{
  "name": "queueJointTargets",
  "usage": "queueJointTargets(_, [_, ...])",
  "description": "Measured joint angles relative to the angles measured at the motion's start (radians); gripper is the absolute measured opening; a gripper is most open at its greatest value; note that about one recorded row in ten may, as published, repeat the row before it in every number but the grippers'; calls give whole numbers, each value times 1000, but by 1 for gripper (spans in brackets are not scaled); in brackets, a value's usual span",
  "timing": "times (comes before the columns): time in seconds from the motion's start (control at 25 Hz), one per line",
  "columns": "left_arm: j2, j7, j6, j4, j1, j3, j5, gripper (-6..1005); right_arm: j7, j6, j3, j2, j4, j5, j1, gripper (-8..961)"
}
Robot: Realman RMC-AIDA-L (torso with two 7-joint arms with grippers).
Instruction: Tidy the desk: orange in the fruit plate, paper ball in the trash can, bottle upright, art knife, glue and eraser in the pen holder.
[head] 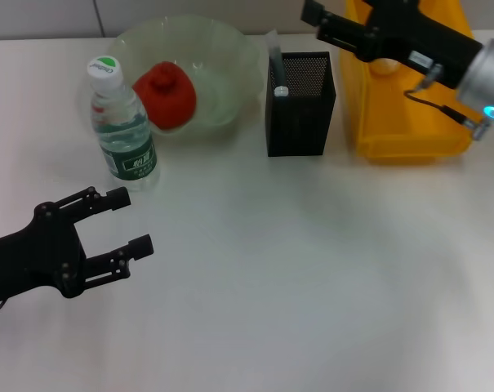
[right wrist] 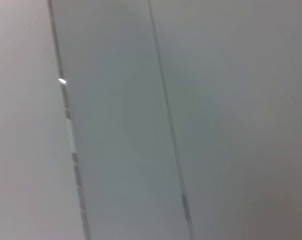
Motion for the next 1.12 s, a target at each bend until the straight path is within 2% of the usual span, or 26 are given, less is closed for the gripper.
queueJointTargets(0.2, [0,-19,1,1,-10,6,1,783,61,-97,2,-5,-84,-63,-63,824])
queueJointTargets(0.32, [-1,-45,4,6,-22,7,6,783,125,-222,9,-26,-159,-157,-123,831])
queueJointTargets(0.52, [-1,-86,12,7,-53,8,38,783,150,-338,13,-68,-160,-240,-147,831])
queueJointTargets(0.64, [-1,-99,14,7,-67,7,51,783,157,-391,29,-79,-157,-320,-148,831])
queueJointTargets(0.88, [-2,-128,24,8,-100,9,68,783,164,-455,50,-83,-155,-441,-143,831])
queueJointTargets(1.12, [-14,-139,20,4,-142,9,133,783,159,-476,48,-79,-156,-540,-145,831])
